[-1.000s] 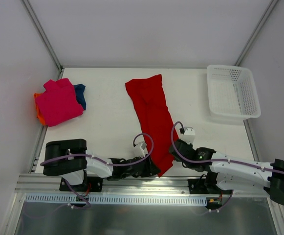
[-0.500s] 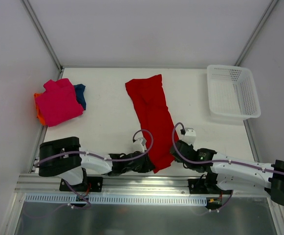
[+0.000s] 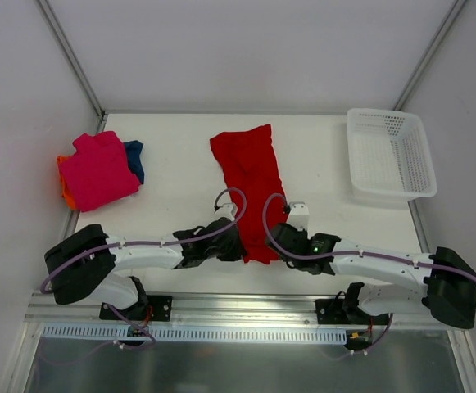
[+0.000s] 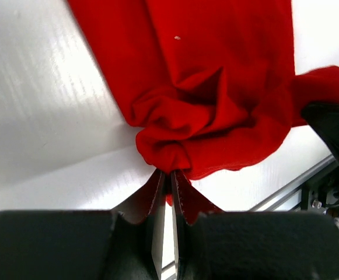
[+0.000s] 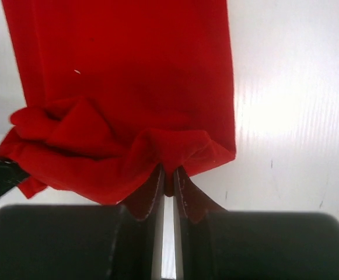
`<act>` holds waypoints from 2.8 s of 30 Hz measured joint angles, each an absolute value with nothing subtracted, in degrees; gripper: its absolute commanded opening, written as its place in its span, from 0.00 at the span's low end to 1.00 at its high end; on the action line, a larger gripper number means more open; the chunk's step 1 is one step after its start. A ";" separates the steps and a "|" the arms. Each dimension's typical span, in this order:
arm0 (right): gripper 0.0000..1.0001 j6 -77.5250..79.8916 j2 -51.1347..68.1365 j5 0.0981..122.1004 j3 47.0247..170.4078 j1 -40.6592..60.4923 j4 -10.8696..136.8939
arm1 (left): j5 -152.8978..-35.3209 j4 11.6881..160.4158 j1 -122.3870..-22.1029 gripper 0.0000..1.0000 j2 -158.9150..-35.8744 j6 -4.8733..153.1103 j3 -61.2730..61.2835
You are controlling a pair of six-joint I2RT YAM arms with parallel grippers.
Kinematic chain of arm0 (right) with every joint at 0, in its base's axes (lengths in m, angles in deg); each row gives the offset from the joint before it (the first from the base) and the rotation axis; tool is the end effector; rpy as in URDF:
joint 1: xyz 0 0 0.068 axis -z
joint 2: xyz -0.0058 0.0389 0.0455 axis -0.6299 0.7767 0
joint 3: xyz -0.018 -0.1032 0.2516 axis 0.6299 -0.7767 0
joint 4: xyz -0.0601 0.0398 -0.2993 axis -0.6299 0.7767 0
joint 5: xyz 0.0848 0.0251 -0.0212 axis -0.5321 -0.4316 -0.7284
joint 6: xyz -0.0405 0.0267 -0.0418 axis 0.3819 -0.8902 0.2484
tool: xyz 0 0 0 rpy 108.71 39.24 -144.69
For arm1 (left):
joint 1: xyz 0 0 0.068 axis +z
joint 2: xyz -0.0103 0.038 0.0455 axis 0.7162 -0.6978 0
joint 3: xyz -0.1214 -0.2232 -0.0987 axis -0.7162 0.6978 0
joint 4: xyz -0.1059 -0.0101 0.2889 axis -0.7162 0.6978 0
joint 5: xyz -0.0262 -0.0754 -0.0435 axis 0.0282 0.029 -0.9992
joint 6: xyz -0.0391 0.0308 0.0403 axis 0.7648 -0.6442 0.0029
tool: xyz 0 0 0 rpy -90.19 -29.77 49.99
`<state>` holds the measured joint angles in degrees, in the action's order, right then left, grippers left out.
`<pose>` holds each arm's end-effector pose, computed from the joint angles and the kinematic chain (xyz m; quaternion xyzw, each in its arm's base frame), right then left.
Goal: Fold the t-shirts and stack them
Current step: Fold the tshirt
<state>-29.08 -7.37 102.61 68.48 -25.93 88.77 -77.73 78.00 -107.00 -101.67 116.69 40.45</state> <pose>0.1345 0.2225 0.1631 -0.1384 0.9087 0.0411 0.3918 0.1560 -0.2698 0.1194 0.0244 0.8960 -0.3370 0.2882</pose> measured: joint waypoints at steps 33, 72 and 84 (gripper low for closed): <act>0.04 -4.93 22.73 99.31 95.95 -5.86 83.63 | -93.07 85.98 -82.50 0.04 -120.53 102.66 15.97; 0.36 6.98 40.69 91.88 116.52 5.02 82.12 | -97.47 87.58 -73.01 0.39 -132.09 98.72 1.28; 0.61 11.64 40.69 95.29 125.42 6.84 83.34 | -94.01 93.41 -73.01 0.57 -132.68 95.84 -9.49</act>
<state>11.64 40.69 95.29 125.42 6.84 83.34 -94.01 93.41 -73.01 -132.68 95.84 -9.49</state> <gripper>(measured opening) 0.634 0.586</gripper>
